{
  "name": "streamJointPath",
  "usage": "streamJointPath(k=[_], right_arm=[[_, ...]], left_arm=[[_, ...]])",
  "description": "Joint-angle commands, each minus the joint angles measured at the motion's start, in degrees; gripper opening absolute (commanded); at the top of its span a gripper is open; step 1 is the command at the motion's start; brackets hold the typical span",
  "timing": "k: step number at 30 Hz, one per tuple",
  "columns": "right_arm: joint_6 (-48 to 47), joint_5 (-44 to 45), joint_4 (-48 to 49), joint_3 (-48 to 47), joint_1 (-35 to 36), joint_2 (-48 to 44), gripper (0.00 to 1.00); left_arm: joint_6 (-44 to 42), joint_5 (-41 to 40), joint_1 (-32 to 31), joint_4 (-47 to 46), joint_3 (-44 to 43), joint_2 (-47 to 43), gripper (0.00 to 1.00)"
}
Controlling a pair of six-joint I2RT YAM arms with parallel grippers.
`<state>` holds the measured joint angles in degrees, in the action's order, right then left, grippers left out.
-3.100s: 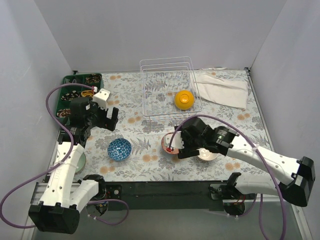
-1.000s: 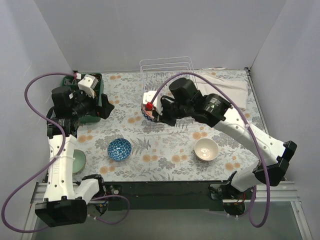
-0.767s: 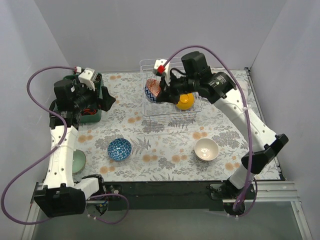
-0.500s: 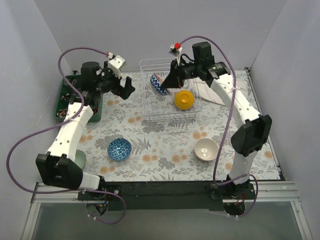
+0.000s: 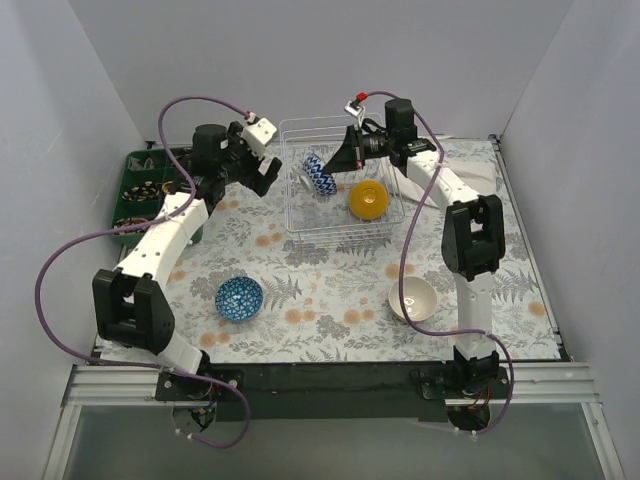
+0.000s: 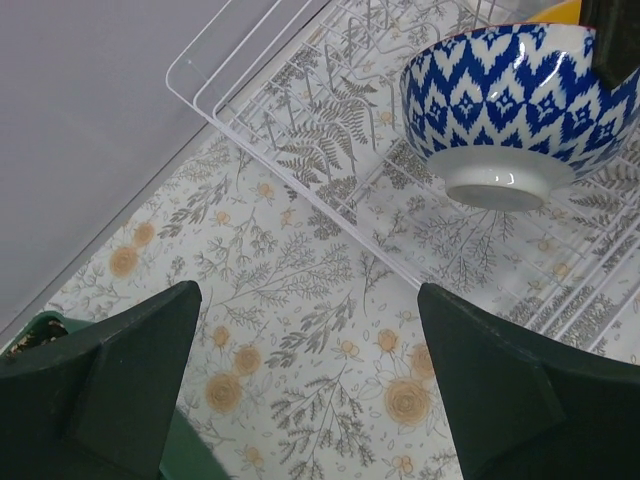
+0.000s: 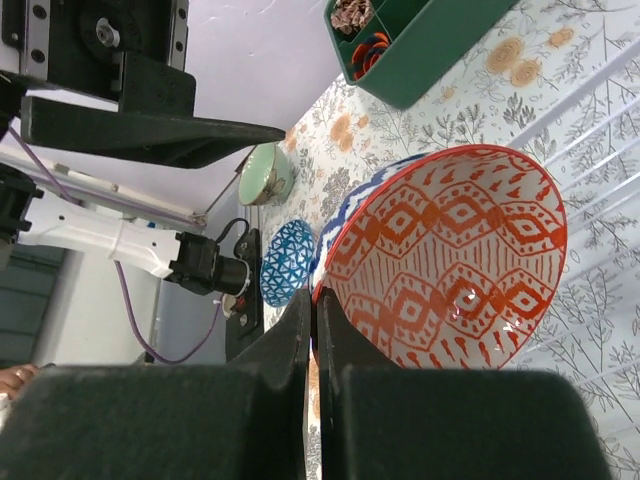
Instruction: Load the bowls into the dish rack
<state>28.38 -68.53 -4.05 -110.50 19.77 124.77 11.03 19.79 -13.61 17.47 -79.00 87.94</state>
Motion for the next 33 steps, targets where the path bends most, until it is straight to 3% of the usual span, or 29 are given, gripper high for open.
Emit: streamJointPath(k=[1,4,11,13,14,16,33], right_arm=[[8.78,0.05,11.26,0.72,-1.05,0.29,0.01],[10.63,2.52,11.52,-0.85,-0.96,2.83,0.01],[15.45,8.41,14.92,-6.22,-0.52,7.77,0.01],[19.15,10.86,21.69,-2.11,-0.43,6.03,0.01],[20.39,12.36,30.42,0.96,-0.35,4.71,0.01],[23.73,15.78,35.24,6.34,0.09,2.24,0.01],[28.40,16.68,43.51,13.99,3.43,4.25,0.01]], left_arm=[[-1.45,-3.18,-2.12,-4.29,-2.11,2.40,0.91],[-1.18,-4.06,-2.74,-6.04,-2.30,3.99,0.91],[-0.74,-14.68,-4.68,-11.75,-1.86,5.49,0.92],[-1.71,-17.41,-4.76,-13.95,-1.42,6.01,0.93],[-2.23,-18.03,-4.76,-14.39,-1.24,6.27,0.94],[-3.20,-18.65,-4.76,-14.75,-1.59,7.24,0.95],[-3.03,-19.00,-7.49,-14.05,-4.32,9.44,0.95]])
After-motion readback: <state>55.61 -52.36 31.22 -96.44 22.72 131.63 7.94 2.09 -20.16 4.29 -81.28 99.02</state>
